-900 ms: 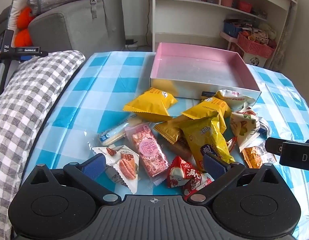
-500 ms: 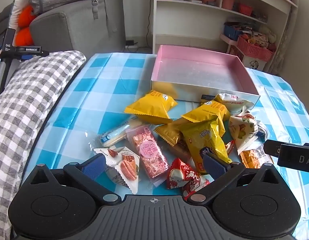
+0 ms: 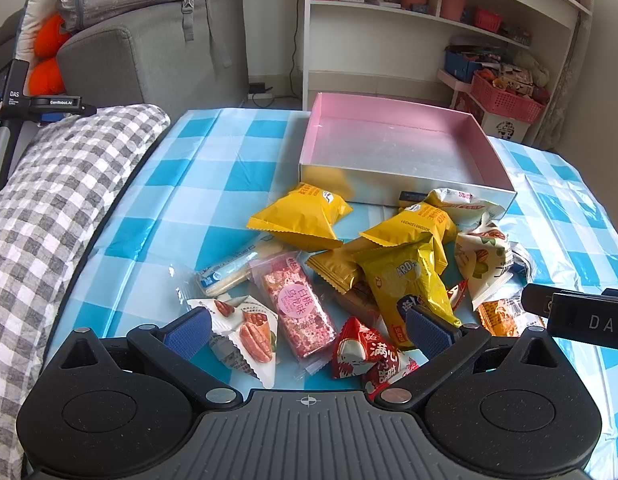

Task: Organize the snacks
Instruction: 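Move both grippers toward the snack pile beside the pink box, then grasp the yellow bread packet with the left gripper while the right grasps the white pecan packet, then carry both packets into the pink box and open both grippers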

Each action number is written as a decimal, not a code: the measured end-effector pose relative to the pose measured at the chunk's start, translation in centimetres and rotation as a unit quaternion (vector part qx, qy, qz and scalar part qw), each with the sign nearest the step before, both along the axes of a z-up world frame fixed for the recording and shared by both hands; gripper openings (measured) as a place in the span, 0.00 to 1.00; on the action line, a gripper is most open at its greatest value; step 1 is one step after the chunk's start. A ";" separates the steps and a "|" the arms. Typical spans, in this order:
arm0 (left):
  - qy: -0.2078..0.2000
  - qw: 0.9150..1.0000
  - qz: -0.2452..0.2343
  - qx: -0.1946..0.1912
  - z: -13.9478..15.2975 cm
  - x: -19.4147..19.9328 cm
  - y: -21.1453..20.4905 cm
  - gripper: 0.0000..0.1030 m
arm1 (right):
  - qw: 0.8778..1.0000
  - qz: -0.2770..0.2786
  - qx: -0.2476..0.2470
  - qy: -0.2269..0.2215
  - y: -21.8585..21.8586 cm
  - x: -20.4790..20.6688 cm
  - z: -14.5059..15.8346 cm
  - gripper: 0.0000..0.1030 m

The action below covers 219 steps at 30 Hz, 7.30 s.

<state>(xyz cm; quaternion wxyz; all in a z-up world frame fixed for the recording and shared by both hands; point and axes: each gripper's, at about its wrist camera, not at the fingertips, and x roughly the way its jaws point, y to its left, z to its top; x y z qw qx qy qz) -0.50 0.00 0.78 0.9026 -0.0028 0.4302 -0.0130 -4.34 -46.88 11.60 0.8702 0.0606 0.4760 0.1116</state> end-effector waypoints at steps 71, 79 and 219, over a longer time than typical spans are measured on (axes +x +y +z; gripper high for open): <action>0.010 0.997 -0.074 -0.015 1.9 5.4 1.4 1.00 | 0.998 0.041 0.012 0.040 0.2 5.0 1.6 0.99; 0.043 0.996 -0.057 -0.058 0.0 8.0 4.3 1.00 | 0.989 0.060 0.102 0.091 0.3 7.2 -0.8 0.94; -0.046 0.990 -0.053 -0.126 -3.5 20.5 -1.1 0.34 | 0.984 0.001 0.180 0.017 0.8 16.2 -3.4 0.42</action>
